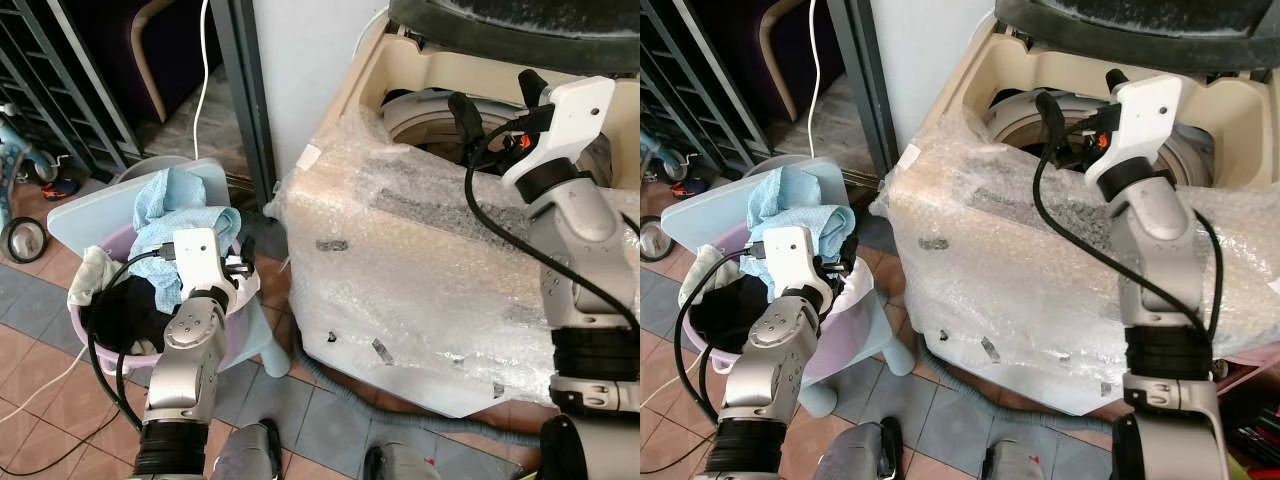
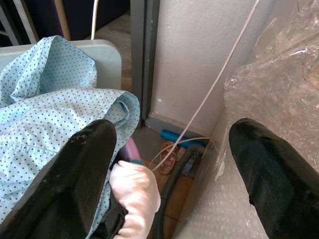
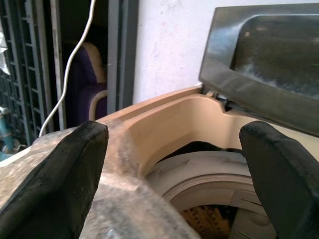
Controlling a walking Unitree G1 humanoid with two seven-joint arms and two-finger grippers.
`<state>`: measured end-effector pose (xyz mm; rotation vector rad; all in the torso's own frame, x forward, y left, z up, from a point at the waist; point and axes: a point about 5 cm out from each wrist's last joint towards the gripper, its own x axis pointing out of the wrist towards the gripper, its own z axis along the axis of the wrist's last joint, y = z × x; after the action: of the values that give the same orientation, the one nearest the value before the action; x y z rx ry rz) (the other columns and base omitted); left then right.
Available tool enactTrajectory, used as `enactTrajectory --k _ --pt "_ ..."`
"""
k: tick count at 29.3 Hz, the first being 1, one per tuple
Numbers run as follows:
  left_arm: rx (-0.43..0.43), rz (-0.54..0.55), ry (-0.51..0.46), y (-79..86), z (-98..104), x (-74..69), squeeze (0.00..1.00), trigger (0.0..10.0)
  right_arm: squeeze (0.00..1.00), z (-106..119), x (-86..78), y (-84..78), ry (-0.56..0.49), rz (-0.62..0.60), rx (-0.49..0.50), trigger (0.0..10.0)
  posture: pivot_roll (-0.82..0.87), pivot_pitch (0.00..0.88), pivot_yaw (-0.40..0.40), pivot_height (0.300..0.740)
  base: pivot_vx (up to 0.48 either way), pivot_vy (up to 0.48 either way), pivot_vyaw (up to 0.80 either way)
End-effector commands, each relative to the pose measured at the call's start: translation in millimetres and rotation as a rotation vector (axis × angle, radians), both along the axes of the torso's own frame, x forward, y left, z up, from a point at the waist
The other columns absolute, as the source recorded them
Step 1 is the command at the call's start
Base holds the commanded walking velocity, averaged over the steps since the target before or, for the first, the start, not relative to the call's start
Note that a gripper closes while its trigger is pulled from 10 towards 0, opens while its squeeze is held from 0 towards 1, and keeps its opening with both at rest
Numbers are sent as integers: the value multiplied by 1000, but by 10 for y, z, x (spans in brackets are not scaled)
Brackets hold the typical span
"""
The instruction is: Clothes washing
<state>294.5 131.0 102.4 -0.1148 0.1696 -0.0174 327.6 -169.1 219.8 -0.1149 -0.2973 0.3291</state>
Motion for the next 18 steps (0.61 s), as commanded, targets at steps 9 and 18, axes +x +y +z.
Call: enactTrajectory --k 9,18 --pt "18 -4 17 12 -39 9 0 10000 0 132 -47 300 -57 109 1 10000 -29 69 54 740 0 456 794" --pt "24 -14 37 -48 -86 -18 0 10000 0 51 -31 402 0 161 -11 10000 -33 62 61 740 0 480 794"
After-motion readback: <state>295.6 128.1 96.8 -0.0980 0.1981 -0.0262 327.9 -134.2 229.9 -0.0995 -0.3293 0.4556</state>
